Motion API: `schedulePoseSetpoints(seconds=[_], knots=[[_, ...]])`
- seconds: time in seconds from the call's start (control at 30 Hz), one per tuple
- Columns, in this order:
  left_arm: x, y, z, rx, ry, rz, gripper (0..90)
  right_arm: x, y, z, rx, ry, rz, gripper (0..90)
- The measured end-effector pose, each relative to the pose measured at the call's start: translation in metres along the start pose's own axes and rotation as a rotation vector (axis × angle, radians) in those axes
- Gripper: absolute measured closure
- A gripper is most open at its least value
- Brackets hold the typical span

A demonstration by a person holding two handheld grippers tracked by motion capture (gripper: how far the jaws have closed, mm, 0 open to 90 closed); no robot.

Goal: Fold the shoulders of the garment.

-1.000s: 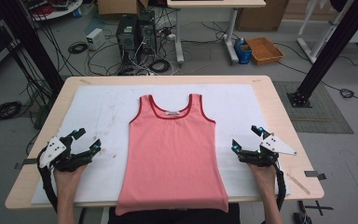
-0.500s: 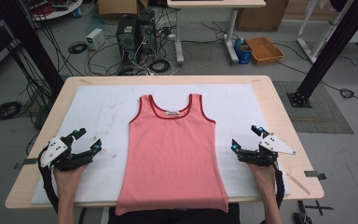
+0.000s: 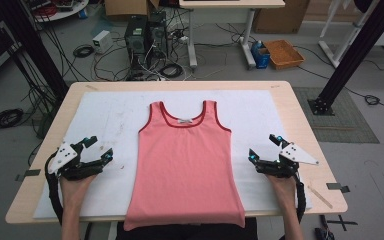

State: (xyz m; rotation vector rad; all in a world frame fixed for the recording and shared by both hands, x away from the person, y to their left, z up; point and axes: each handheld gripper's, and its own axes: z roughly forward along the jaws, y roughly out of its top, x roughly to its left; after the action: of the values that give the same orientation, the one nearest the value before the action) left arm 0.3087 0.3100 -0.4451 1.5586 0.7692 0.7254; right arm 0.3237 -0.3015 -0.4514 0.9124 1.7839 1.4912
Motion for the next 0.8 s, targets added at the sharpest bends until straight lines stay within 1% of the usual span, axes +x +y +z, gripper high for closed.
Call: schedulePoseSetpoints(seconds=[0.17, 0.27, 0.33, 0.4, 0.53, 0.63, 0.73, 0.8], knots=[[-0.001, 0.015, 0.011, 0.018, -0.05, 0.018, 21.8, -0.001, 0.0, 0.0, -0.005, -0.003, 0.005, 5.7], [-0.002, 0.025, 0.022, 0.056, -0.079, 0.039, 21.8, -0.001, 0.0, 0.0, 0.002, -0.005, 0.01, 5.7], [-0.002, 0.031, 0.029, 0.076, -0.089, 0.054, 21.8, 0.0, 0.0, 0.0, 0.002, -0.008, 0.004, 5.7], [-0.003, 0.036, 0.036, 0.095, -0.104, 0.061, 21.8, 0.0, 0.0, 0.0, 0.002, -0.011, -0.001, 5.7], [-0.004, 0.044, 0.05, 0.132, -0.135, 0.062, 21.8, 0.0, 0.0, 0.0, 0.003, -0.015, 0.002, 5.7], [-0.002, 0.048, 0.059, 0.153, -0.148, 0.05, 21.8, 0.0, 0.0, 0.0, 0.002, -0.012, 0.001, 5.7], [-0.001, 0.051, 0.067, 0.169, -0.156, 0.041, 21.8, 0.0, 0.0, 0.001, 0.003, -0.013, -0.005, 5.7], [0.001, 0.053, 0.072, 0.167, -0.167, 0.026, 22.0, 0.001, 0.0, 0.001, 0.005, -0.012, -0.003, 5.7]])
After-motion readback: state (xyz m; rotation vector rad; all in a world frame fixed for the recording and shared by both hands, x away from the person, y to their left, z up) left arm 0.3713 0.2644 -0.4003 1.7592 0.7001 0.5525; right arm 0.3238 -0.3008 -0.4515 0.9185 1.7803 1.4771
